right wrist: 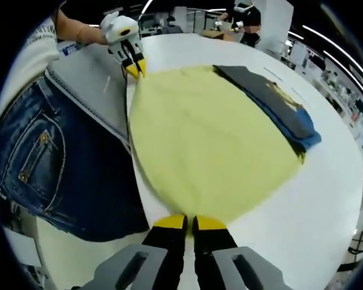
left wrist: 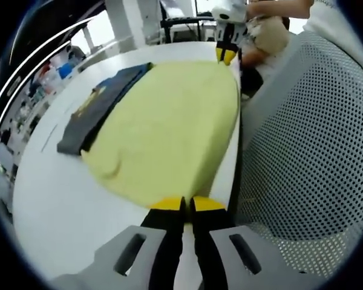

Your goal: Fold the garment on the visible template until the final outline fits inside the template.

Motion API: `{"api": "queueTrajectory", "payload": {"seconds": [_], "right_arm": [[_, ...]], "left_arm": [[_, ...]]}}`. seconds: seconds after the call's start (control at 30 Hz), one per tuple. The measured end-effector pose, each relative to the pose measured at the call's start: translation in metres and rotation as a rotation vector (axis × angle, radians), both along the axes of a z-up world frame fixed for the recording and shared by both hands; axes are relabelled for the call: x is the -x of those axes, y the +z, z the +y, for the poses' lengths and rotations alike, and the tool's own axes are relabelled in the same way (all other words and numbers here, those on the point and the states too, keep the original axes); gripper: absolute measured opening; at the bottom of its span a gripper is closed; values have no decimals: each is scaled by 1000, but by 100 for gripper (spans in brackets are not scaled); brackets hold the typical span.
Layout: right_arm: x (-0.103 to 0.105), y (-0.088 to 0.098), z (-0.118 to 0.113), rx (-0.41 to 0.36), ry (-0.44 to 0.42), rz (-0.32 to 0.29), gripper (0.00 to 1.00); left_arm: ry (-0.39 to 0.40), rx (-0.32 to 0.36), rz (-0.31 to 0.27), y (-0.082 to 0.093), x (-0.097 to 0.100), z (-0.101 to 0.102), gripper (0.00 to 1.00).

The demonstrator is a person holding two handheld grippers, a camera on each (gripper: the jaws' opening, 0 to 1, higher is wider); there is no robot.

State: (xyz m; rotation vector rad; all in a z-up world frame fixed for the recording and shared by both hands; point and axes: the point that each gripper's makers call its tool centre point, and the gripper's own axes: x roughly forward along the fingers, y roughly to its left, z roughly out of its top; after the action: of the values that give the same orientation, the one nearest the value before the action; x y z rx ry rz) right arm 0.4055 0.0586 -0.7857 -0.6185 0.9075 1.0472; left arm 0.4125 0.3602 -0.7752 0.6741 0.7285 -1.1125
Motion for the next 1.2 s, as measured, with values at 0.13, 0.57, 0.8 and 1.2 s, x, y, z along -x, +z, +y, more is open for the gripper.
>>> {"api": "queueTrajectory", "payload": {"seconds": [0.13, 0.57, 0.8, 1.2], "right_arm": [[2, 4, 1, -9, -4, 11, 0], [5, 32, 4, -28, -22, 18, 0], [7, 47, 5, -30, -3, 18, 0], [14, 70, 6, 0, 56, 31, 0]], "left_arm": [[-2, 3, 0, 4, 1, 1, 1], [-6, 29, 45, 28, 3, 6, 1], [6, 18, 43, 40, 3, 7, 1], [-3, 17, 58, 63, 12, 9, 1]]}}
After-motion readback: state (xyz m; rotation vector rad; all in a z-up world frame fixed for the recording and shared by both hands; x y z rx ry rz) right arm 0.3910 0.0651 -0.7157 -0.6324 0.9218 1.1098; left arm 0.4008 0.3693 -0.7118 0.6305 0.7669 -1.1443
